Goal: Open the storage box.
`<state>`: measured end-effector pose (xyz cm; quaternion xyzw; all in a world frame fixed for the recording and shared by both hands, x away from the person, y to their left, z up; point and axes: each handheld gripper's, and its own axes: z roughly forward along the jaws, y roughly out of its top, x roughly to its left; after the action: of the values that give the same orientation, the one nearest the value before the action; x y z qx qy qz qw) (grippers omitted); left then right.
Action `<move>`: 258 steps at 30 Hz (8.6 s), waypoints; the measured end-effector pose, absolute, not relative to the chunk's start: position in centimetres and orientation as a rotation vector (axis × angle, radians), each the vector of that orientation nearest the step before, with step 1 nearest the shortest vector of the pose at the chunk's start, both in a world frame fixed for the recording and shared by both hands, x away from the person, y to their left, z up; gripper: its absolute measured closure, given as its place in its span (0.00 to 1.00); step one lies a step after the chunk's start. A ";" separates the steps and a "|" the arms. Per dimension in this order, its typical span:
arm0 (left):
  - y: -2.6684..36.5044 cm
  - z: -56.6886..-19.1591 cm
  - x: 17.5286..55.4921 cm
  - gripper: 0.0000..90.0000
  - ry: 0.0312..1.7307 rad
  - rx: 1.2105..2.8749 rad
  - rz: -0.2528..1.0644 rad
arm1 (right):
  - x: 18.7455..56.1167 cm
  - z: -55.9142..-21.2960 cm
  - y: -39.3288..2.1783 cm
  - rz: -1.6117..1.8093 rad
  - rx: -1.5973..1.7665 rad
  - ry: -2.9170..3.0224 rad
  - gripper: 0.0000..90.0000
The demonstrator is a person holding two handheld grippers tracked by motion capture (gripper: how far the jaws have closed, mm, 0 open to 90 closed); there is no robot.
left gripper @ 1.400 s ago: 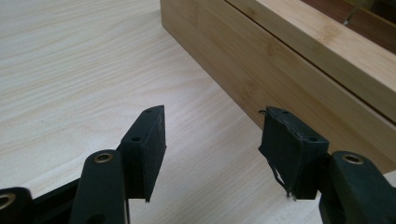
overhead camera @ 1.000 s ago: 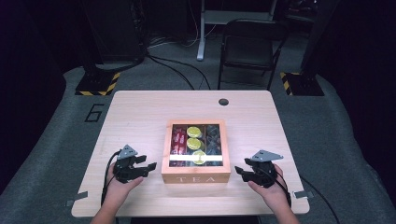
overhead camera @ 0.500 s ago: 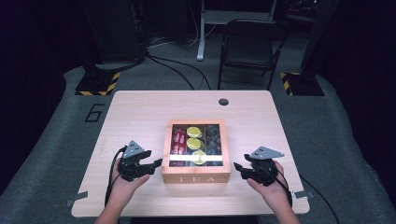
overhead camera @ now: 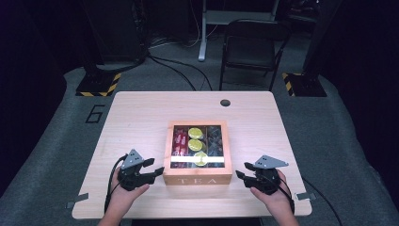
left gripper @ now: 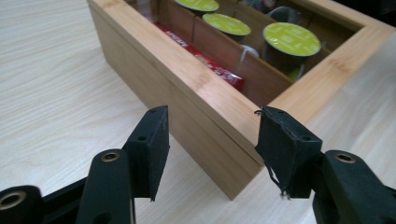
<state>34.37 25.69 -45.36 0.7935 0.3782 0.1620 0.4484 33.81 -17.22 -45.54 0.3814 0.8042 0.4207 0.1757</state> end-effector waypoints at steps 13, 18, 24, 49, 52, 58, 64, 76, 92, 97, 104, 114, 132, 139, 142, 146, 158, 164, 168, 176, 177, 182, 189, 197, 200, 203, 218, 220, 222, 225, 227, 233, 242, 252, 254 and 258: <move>24.7 -45.4 33.2 0.48 0.844 1.991 0.345 | 32.7 -45.1 -15.8 1.247 0.922 2.354 0.58; 23.9 -46.0 33.1 0.50 0.826 2.049 0.327 | 33.3 -45.9 -15.5 1.235 0.945 2.382 0.61; 23.6 -46.7 33.1 0.56 0.849 2.093 0.345 | 33.9 -46.6 -15.0 1.174 0.921 2.439 0.69; 22.7 -46.7 32.6 0.62 0.877 2.056 0.488 | 34.0 -46.3 -14.6 1.189 0.933 2.407 0.72; 22.6 -46.5 32.6 0.62 0.880 2.026 0.506 | 33.9 -45.9 -14.7 1.229 0.937 2.368 0.72; 22.4 -46.4 32.9 0.62 0.896 1.987 0.492 | 34.1 -45.5 -14.6 1.239 0.920 2.356 0.68; 22.5 -46.1 33.2 0.58 0.902 1.965 0.490 | 34.2 -45.0 -14.4 1.219 0.910 2.329 0.65; 22.7 -44.5 33.5 0.58 0.905 1.931 0.515 | 34.3 -43.4 -14.5 1.250 0.906 2.284 0.63; 22.9 -40.7 34.8 0.57 0.918 1.923 0.511 | 36.0 -39.5 -14.3 1.248 0.960 2.317 0.60; 23.2 -39.6 35.6 0.58 0.911 1.896 0.495 | 36.5 -38.0 -14.1 1.231 0.939 2.297 0.60; 23.3 -38.5 36.2 0.59 0.902 1.893 0.505 | 37.3 -37.1 -14.1 1.254 0.944 2.279 0.60; 23.3 -36.6 37.6 0.60 0.902 1.889 0.514 | 38.7 -35.5 -13.9 1.179 0.880 2.264 0.58; 23.5 -34.8 39.5 0.60 0.923 1.846 0.496 | 41.5 -35.8 -13.1 1.168 0.912 2.199 0.60; 23.5 -34.5 39.9 0.60 0.923 1.840 0.504 | 42.3 -35.5 -12.9 1.191 0.924 2.170 0.66; 23.5 -34.4 40.0 0.60 0.923 1.837 0.510 | 42.7 -35.4 -13.1 1.221 0.939 2.166 0.66; 23.7 -34.4 40.2 0.59 0.915 1.835 0.508 | 42.9 -35.3 -13.1 1.220 0.923 2.163 0.67; 24.2 -35.9 40.9 0.56 0.948 1.854 0.539 | 43.3 -34.9 -13.0 1.219 0.939 2.164 0.67; 23.8 -36.5 41.7 0.56 0.954 1.863 0.565 | 43.5 -34.7 -13.0 1.214 0.942 2.159 0.67; 23.4 -36.4 42.4 0.56 0.948 1.852 0.583 | 43.7 -34.7 -12.9 1.216 0.940 2.158 0.67; 22.9 -36.0 43.2 0.62 0.951 1.822 0.593 | 44.1 -34.4 -12.8 1.211 0.937 2.153 0.67; 22.8 -35.9 43.2 0.63 0.953 1.826 0.588 | 44.1 -34.4 -12.8 1.213 0.934 2.150 0.67; 22.4 -35.4 43.5 0.66 0.949 1.827 0.618 | 44.5 -34.2 -12.7 1.224 0.945 2.134 0.67; 22.5 -35.2 44.2 0.66 0.958 1.798 0.616 | 45.2 -34.0 -12.8 1.248 0.969 2.114 0.67; 22.6 -34.8 45.0 0.66 0.956 1.799 0.608 | 46.2 -34.0 -12.4 1.236 0.975 2.103 0.66; 22.7 -34.8 45.3 0.66 0.959 1.787 0.598 | 46.6 -34.1 -12.3 1.231 0.989 2.104 0.66; 22.7 -34.8 45.7 0.66 0.965 1.777 0.589 | 47.2 -34.3 -12.2 1.230 0.997 2.103 0.66; 22.8 -34.3 47.2 0.67 0.969 1.776 0.581 | 48.7 -35.0 -12.1 1.220 1.028 2.091 0.68; 22.8 -34.2 47.4 0.67 0.973 1.776 0.577 | 48.8 -35.2 -12.1 1.214 1.049 2.091 0.68; 22.8 -34.1 47.5 0.67 0.979 1.782 0.571 | 49.0 -35.5 -12.1 1.206 1.046 2.099 0.68; 22.8 -34.0 47.8 0.67 0.984 1.780 0.569 | 49.4 -35.8 -12.2 1.209 1.044 2.110 0.66; 22.8 -34.0 47.9 0.67 0.987 1.779 0.570 | 49.6 -36.0 -12.2 1.214 1.056 2.111 0.66; 22.8 -33.8 48.4 0.68 1.003 1.774 0.559 | 50.1 -36.6 -12.1 1.213 1.075 2.106 0.66; 22.8 -33.6 49.0 0.68 1.004 1.784 0.561 | 51.3 -37.2 -11.9 1.220 1.139 2.102 0.69; 22.6 -34.8 49.8 0.67 1.024 1.790 0.550 | 51.5 -37.2 -11.6 1.200 1.135 2.073 0.70; 22.6 -35.2 49.9 0.66 1.031 1.795 0.549 | 51.6 -37.2 -11.6 1.205 1.141 2.072 0.70; 22.3 -35.5 50.3 0.68 1.046 1.794 0.565 | 51.8 -37.2 -11.6 1.206 1.138 2.074 0.70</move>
<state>50.30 22.35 -35.50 0.7335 0.4278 0.2309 0.4750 51.80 -11.64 -37.19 0.4161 0.7582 0.4406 0.2406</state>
